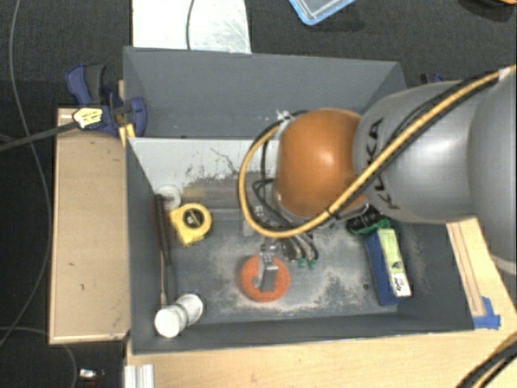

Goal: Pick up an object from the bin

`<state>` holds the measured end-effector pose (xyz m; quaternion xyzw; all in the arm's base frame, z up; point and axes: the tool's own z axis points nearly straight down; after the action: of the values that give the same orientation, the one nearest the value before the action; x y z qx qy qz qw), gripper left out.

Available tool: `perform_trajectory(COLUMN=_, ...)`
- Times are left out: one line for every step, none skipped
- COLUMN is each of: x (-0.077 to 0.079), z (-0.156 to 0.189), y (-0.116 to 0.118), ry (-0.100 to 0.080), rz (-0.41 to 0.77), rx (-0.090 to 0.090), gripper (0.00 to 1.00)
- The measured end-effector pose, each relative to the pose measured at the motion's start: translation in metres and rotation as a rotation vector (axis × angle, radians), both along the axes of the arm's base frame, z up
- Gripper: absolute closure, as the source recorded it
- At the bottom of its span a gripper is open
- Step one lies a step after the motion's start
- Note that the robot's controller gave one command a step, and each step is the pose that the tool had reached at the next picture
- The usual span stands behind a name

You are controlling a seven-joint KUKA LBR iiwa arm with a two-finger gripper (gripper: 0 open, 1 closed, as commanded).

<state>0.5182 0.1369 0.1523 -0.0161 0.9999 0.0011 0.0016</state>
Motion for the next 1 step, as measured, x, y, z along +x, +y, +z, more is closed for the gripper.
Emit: perform_trajectory(x=-0.0166, z=-0.0257, y=-0.0305, ry=-0.001, rz=-0.16, rx=0.002, gripper=0.0)
